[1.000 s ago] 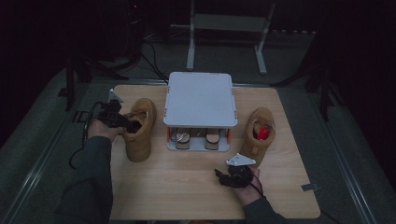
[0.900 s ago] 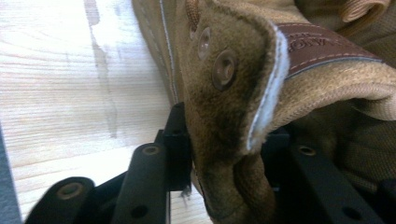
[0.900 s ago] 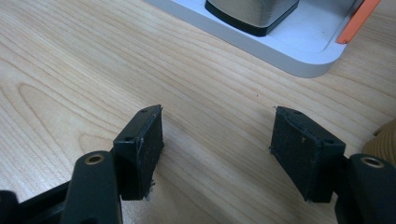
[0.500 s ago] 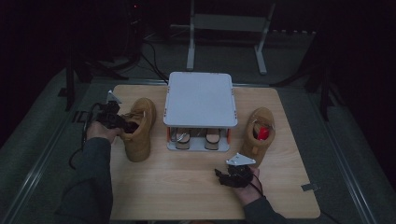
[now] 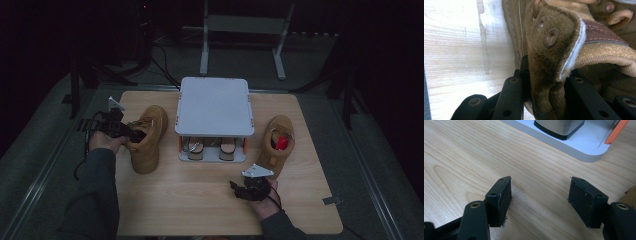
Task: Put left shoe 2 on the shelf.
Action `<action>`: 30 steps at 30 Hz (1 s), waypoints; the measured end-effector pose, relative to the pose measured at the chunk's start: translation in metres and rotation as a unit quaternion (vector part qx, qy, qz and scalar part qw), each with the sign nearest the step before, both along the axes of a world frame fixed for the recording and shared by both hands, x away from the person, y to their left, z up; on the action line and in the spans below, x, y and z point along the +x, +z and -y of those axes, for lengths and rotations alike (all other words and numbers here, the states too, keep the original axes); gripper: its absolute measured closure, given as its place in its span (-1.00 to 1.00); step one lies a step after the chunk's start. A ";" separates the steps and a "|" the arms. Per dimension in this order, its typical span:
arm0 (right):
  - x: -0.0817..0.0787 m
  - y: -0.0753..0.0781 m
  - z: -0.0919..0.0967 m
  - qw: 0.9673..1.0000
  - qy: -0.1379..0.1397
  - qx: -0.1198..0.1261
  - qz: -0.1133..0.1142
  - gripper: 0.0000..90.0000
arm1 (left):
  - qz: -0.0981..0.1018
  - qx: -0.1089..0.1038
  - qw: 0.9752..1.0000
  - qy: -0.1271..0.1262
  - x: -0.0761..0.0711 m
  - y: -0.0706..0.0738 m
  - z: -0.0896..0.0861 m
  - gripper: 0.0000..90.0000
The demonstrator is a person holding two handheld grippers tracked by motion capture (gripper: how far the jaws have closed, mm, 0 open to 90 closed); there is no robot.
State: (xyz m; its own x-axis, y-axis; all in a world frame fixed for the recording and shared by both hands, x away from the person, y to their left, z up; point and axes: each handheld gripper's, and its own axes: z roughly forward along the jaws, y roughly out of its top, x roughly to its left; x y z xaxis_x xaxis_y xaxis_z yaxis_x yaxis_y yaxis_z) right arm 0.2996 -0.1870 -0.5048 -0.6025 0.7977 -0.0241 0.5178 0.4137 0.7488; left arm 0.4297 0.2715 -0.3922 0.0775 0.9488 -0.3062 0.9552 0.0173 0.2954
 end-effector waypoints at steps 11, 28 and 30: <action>0.000 0.000 0.000 1.000 0.001 0.000 0.000 -0.23 | -0.003 -0.019 1.000 0.009 0.006 0.007 -0.004 0.71; 0.000 0.000 0.000 1.000 0.000 0.001 0.000 -0.23 | -0.032 0.028 0.999 -0.003 0.027 0.066 -0.001 0.71; 0.000 0.000 0.000 1.000 0.000 0.001 0.001 -0.23 | -0.030 0.031 0.999 0.001 0.029 0.074 -0.001 0.71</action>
State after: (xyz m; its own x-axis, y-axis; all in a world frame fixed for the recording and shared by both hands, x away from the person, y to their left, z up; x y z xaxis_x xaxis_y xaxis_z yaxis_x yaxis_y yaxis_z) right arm 0.2995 -0.1868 -0.5047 -0.6028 0.7975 -0.0234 0.5168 0.4127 0.7501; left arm 0.4587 0.2724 -0.3181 0.0597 0.9659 -0.2518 0.9713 0.0020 0.2379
